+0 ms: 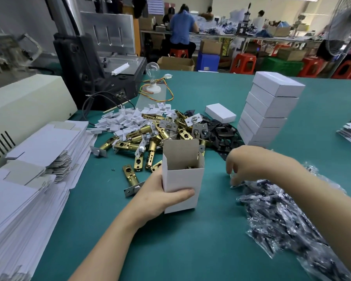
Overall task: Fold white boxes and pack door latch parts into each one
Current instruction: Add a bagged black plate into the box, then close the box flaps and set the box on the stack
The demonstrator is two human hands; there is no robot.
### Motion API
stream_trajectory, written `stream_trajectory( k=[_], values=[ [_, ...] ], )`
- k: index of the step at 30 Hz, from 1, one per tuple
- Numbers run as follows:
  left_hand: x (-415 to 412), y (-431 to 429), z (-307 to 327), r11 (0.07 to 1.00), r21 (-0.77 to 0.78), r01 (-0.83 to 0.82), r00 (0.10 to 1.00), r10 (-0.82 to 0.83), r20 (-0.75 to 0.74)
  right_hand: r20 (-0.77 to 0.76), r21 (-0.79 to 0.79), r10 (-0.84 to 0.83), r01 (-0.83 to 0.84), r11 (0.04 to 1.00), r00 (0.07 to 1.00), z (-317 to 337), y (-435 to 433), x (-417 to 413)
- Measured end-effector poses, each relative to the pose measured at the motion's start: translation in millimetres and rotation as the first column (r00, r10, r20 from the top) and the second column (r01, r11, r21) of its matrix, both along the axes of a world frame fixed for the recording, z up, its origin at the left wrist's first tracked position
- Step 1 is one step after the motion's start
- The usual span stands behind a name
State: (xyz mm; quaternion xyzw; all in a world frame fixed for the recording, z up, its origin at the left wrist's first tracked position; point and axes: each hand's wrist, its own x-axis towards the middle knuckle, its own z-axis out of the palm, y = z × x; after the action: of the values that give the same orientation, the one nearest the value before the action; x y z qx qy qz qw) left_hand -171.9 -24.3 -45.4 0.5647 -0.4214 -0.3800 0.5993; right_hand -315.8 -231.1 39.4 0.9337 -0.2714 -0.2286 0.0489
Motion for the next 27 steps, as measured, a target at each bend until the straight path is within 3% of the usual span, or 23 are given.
stream_trajectory(
  k=[4, 6, 8, 9, 11, 13, 15, 18, 22, 25, 27],
  values=[
    [-0.2, 0.8, -1.2, 1.0, 0.0, -0.006, 1.0, 0.006, -0.004, 0.087, -0.068, -0.028, 0.034, 0.997, 0.996, -12.3, 3.7, 0.1],
    [-0.2, 1.2, -1.4, 1.0, 0.001, -0.014, 1.0, 0.014, -0.012, 0.234, -0.075, -0.045, 0.065, 0.995, 0.971, -7.6, 0.8, -1.6],
    [0.2, 0.7, -1.2, 1.0, 0.009, -0.017, 1.0, 0.017, -0.014, 0.453, -0.054, -0.051, 0.085, 0.995, 0.89, 3.8, -1.2, -3.6],
    [0.3, 0.2, -1.0, 1.0, 0.014, -0.019, 1.0, 0.019, -0.013, 0.589, 0.013, -0.075, 0.084, 0.996, 0.804, 10.7, -0.8, -4.3],
    [0.4, -0.9, -1.4, 0.999, 0.021, -0.031, 0.999, 0.031, -0.015, 0.829, 0.238, -0.197, -0.012, 0.971, 0.524, 25.6, 6.9, -5.1],
    [0.9, -1.3, -2.6, 0.998, 0.025, -0.055, 0.998, 0.056, -0.029, 0.896, 0.421, -0.361, -0.233, 0.877, 0.259, 40.0, 23.6, -3.2],
    [1.3, -0.8, -4.0, 0.997, 0.03, -0.076, 0.996, 0.077, -0.04, 0.875, 0.48, -0.457, -0.404, 0.779, 0.159, 46.8, 44.6, 2.4],
    [1.8, -0.9, -6.3, 0.996, 0.031, -0.083, 0.996, 0.084, -0.029, 0.898, 0.439, -0.401, -0.442, 0.782, 0.183, 37.1, 74.1, 15.3],
    [3.3, -0.3, -6.7, 0.997, 0.016, -0.08, 0.997, 0.08, -0.019, 0.922, 0.256, -0.122, -0.342, 0.904, 0.368, 16.2, 93.2, 25.0],
    [3.9, 0.9, -5.9, 0.998, -0.014, -0.066, 0.998, 0.066, 0.001, 0.871, 0.168, 0.031, -0.358, 0.918, 0.49, 6.0, 97.8, 25.8],
    [3.6, 0.8, -5.4, 0.995, -0.047, -0.092, 0.996, 0.093, 0.013, 0.854, 0.152, 0.066, -0.368, 0.917, 0.516, 0.6, 94.9, 24.3]
  ],
)
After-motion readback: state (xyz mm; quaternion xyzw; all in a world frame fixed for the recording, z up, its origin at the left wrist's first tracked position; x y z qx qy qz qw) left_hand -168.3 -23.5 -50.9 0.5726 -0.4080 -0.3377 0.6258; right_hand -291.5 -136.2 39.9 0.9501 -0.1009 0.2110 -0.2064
